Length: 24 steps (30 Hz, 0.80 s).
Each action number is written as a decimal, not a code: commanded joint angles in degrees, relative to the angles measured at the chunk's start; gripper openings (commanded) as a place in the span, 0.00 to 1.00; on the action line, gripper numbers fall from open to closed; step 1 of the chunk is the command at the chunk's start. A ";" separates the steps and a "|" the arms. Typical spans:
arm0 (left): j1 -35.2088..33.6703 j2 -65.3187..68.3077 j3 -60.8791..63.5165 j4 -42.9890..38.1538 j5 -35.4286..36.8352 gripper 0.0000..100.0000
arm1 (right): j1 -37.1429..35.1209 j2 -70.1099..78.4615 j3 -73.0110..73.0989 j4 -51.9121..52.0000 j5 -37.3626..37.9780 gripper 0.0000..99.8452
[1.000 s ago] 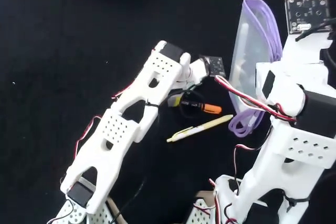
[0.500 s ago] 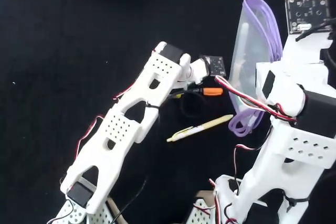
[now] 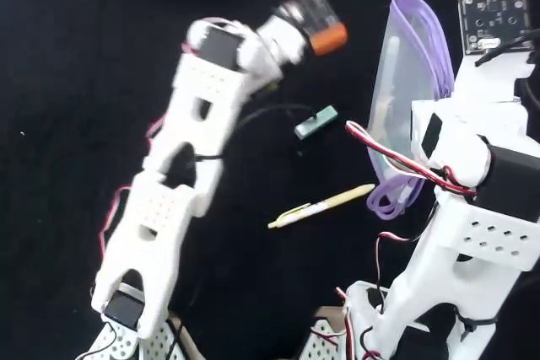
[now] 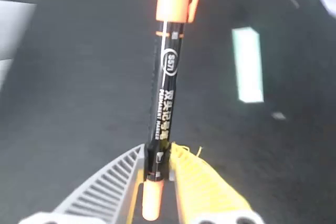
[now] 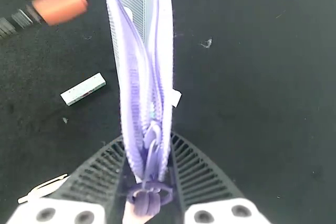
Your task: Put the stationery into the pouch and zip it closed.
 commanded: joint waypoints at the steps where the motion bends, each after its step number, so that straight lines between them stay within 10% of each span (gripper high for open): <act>1: -1.54 -12.66 -3.21 0.18 9.58 0.03 | 0.26 0.04 -1.19 -0.79 0.09 0.01; 24: -2.07 -29.71 -10.24 0.09 47.91 0.03 | -14.77 -0.31 2.77 -0.70 0.44 0.01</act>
